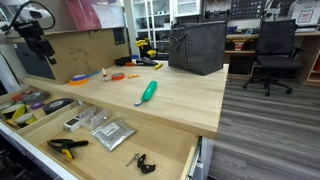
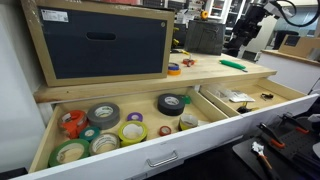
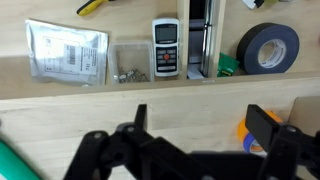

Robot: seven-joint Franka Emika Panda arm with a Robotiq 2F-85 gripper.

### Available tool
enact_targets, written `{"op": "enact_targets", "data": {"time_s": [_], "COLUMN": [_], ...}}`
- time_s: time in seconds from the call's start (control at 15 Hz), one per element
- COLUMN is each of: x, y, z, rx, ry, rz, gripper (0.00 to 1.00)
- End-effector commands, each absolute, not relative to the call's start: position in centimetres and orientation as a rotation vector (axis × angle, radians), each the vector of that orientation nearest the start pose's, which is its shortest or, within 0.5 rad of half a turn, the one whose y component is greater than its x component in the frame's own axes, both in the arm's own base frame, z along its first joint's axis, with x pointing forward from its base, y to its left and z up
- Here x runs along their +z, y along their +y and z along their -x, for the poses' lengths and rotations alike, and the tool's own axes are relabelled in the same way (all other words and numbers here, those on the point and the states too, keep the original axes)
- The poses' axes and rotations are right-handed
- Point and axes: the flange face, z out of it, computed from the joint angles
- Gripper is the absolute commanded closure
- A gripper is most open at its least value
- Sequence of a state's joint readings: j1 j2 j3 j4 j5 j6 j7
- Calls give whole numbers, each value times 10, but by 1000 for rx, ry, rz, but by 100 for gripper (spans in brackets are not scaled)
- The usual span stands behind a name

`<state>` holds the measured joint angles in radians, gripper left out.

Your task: Pick the blue masking tape and put in into the upper open drawer to the left

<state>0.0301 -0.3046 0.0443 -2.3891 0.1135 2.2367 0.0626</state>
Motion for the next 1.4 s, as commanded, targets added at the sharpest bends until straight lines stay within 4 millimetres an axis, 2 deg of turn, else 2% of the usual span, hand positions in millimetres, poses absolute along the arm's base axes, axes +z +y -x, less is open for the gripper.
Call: {"op": "enact_targets", "data": {"time_s": [0.0, 0.27, 0.53, 1.33], "x": [441, 423, 404, 357], "y": [51, 58, 74, 157], "z": [-505, -541, -571, -669], "rx": [-186, -136, -96, -58], "ry": [148, 222, 222, -3], "rz": [3064, 3070, 3051, 3074], "gripper": [0, 0, 0, 0]}}
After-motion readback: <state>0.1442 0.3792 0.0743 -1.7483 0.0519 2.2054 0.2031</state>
